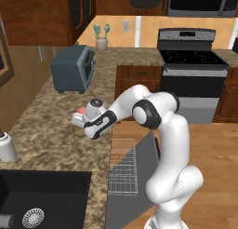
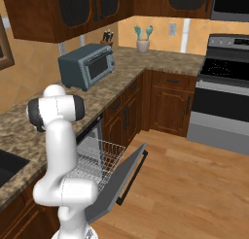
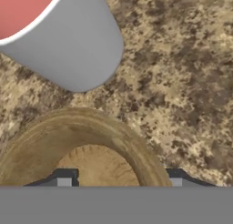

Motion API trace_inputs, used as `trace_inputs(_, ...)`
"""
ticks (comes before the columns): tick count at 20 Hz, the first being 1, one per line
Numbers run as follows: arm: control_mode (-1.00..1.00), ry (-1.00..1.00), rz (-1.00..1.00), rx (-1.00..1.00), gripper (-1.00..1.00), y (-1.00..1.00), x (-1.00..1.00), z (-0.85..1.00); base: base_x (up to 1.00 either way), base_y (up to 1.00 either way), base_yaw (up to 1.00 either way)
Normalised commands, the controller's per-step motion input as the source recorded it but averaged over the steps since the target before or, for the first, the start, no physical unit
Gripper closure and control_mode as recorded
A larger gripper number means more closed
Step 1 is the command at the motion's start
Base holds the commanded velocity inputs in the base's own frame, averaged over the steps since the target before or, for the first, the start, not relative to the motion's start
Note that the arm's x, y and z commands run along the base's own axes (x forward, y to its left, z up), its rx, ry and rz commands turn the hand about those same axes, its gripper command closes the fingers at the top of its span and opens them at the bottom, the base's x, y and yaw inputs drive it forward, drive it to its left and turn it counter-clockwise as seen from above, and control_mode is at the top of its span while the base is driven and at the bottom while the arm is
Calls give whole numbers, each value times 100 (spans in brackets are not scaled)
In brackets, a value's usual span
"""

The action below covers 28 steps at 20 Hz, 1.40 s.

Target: Pick up the cup and bowl from the counter, place them in the dishwasher, and close the dishwasher door.

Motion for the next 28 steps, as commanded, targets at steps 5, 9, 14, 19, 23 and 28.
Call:
trace_inputs(5, -100, 0, -1, 0, 100, 1, 2, -10, 0, 0, 0)
trace_inputs(9, -100, 0, 0, 0, 100, -3, -7, 0, 0, 0, 0)
trace_inputs(14, -100, -1, 0, 1, 100, -43, -59, 13, 0, 0, 0)
trace_inputs(19, -100, -2, 0, 8, 100, -63, -44, 49, 0, 0, 0)
trace_inputs(23, -100, -4, 0, 12, 100, -59, -23, 74, 0, 0, 0)
trace_inputs(28, -100, -1, 0, 12, 100, -54, -25, 75, 0, 0, 0)
